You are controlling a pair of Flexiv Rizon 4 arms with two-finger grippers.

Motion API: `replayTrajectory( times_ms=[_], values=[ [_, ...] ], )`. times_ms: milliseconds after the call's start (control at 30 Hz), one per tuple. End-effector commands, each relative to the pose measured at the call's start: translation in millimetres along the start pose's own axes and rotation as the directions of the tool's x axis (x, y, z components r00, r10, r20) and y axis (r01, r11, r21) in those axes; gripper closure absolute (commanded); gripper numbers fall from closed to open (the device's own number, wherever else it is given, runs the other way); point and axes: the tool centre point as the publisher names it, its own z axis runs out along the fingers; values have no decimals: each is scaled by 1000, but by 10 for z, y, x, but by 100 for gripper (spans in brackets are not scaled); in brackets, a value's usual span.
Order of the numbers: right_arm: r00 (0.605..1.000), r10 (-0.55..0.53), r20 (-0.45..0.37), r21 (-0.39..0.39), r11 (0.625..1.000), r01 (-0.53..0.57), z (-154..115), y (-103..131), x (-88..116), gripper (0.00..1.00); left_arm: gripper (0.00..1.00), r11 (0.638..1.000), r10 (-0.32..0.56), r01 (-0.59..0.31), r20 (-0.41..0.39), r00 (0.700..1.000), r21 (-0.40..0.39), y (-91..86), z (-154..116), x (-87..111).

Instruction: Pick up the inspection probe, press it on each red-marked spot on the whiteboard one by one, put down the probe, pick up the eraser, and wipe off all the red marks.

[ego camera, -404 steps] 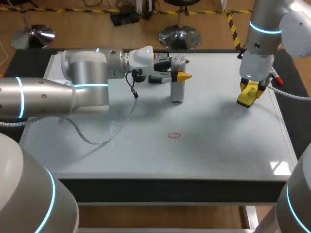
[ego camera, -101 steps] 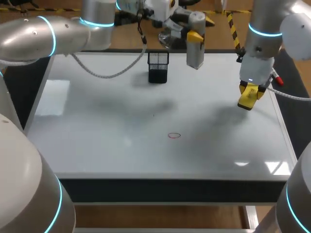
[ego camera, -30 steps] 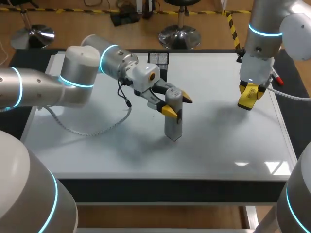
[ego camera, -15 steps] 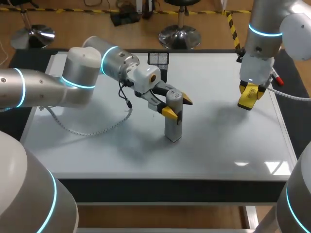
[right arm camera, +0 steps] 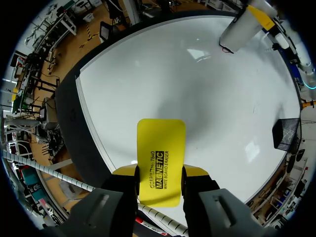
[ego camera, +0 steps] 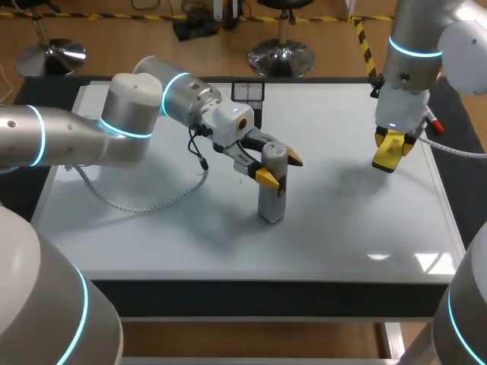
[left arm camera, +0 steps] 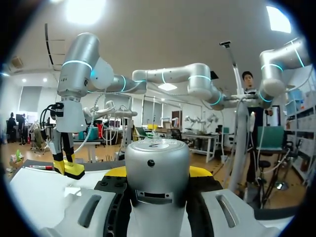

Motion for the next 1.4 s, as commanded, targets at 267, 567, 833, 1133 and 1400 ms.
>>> replayTrajectory(
  times_ms=[267,567,833,1133,1400],
  values=[
    [1000,-2,-2,2,1000,2,-7,-7,5,100,100,1000,-12,11,-5,1000,-14,12,4,1],
    [1000,-2,-2,2,1000,2,-7,-7,5,100,100,1000,-16,16,-16,1000,-20,17,31,-9],
    [1000,-2,-2,2,1000,2,-7,-7,5,100,100,1000,-15,14,-20,1000,-22,11,42,-6],
    [1000,-2,-2,2,1000,2,-7,-7,5,100,100,1000,-10,9,-32,999,-28,-17,45,17],
    [1000,-2,-2,2,1000,2,-7,-7,5,100,100,999,12,-15,-58,998,-45,-123,-85,108]
  ],
)
